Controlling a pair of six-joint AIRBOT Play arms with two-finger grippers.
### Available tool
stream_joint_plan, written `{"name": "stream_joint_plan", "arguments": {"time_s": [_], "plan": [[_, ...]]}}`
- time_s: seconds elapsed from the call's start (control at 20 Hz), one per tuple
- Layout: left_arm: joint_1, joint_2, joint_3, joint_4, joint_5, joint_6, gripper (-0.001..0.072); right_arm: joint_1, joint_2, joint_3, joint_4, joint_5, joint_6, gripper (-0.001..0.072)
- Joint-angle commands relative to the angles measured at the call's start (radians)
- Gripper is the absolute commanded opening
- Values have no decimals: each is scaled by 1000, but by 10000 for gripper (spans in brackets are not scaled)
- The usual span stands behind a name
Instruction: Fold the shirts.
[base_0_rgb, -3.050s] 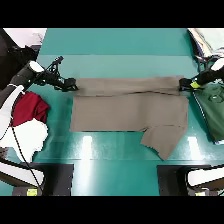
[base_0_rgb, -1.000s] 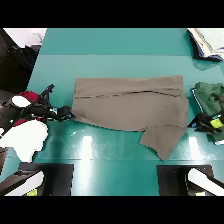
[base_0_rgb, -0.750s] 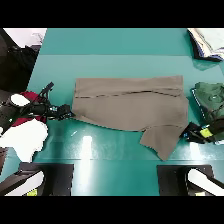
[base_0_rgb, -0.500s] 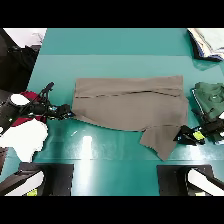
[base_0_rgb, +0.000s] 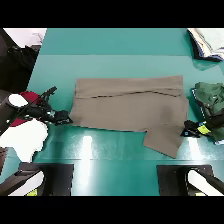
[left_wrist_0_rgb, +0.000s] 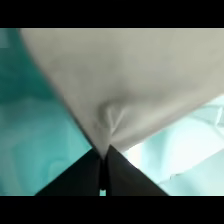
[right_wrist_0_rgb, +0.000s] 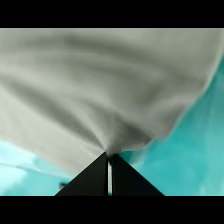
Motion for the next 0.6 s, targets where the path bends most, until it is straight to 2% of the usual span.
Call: {"name": "stream_joint_plan", "arguments": {"time_s": [0.0,0.15,0.3,0.4,0.55], "plan": [[0,103,1,126,-102,-50,23,2,160,-7,-114,93,2,15],[0,227,0,169,-230,-87,23,2,344,-34,-186,152,2,15],[0,267,1,108,-267,-132,23,3,469,-28,-111,94,2,14],[0,255,1,64,-197,-132,23,3,475,10,-23,-2,2,14],[0,198,1,53,-39,-132,23,16,353,111,35,-102,0,14]]}}
